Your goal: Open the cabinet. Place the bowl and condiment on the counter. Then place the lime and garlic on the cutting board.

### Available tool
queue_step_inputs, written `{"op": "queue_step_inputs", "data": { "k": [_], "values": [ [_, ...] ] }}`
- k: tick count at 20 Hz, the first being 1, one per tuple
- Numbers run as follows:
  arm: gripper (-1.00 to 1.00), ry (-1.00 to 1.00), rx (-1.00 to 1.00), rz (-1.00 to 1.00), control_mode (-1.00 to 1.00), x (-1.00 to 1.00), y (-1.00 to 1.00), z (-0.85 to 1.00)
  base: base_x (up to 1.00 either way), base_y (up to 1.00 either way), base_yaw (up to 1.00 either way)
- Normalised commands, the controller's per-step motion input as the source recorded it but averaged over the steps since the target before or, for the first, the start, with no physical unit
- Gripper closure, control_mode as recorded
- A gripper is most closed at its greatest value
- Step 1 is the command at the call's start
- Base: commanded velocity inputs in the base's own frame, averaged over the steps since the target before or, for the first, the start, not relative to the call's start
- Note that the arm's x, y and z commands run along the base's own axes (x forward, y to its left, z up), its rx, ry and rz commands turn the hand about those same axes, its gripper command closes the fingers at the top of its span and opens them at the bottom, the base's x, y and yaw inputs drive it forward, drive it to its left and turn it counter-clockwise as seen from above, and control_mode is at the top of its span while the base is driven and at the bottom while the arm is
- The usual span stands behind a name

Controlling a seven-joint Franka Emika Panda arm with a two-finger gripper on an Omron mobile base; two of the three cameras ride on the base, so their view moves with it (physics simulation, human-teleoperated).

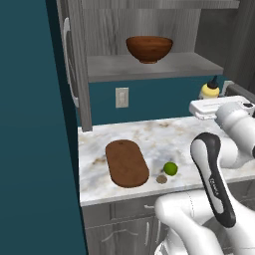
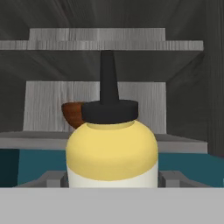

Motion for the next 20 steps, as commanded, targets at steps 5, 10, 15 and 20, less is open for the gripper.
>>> {"op": "queue_step_inputs", "data": {
  "k": [5,10,15,20],
  "values": [
    [1.00,0.00,-0.02,0.00,-1.00,0.00,-0.15,-0.32,0.00,0.00,0.00],
    [1.00,0.00,-0.01,0.03,-1.00,0.06,-0.06,-0.24,0.00,0.00,0.00],
    [1.00,0.00,0.00,0.07,-1.00,0.09,-0.11,-0.37,0.00,0.00,0.00],
    [1.00,0.00,0.00,0.08,-1.00,0.02,-0.13,-0.47,0.00,0.00,0.00]
  ]
}}
